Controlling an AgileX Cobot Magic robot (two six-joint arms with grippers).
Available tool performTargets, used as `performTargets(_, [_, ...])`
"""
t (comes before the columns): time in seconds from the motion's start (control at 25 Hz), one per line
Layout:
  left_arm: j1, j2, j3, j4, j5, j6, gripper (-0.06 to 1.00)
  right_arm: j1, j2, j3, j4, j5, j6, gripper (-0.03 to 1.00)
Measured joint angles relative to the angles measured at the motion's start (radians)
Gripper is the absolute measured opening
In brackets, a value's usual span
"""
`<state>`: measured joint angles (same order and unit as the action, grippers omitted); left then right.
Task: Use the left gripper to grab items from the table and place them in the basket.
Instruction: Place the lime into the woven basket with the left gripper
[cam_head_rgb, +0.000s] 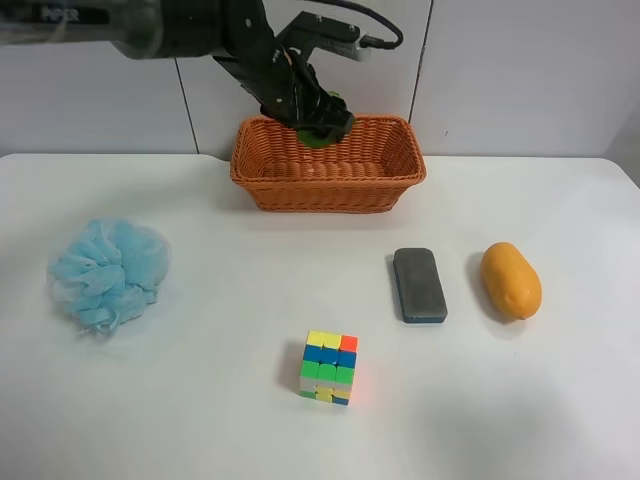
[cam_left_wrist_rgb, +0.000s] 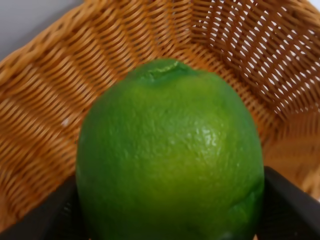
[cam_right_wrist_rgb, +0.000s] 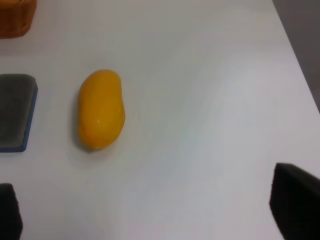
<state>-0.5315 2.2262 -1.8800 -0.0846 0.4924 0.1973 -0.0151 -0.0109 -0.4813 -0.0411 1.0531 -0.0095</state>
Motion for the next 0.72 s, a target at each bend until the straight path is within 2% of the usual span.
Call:
performTargets(0.16, [0.000, 0.064, -0.035, 0.000, 0.000, 0.011, 0.62, 0.000, 0.000, 0.000, 0.000, 0.000, 0.000, 0.99])
performTargets(0.56, [0.000, 0.073, -0.036, 0.001, -0.017, 0.011, 0.62, 0.000, 0.000, 0.000, 0.000, 0.000, 0.000, 0.99])
performTargets(0.6, [0.000, 0.073, -0.036, 0.001, -0.017, 0.011, 0.66, 0.000, 0.000, 0.000, 0.000, 0.000, 0.000, 0.99])
performTargets(0.72, [0.000, 0.073, -0.036, -0.005, -0.028, 0.011, 0.91, 0.000, 0.000, 0.000, 0.000, 0.000, 0.000, 0.99])
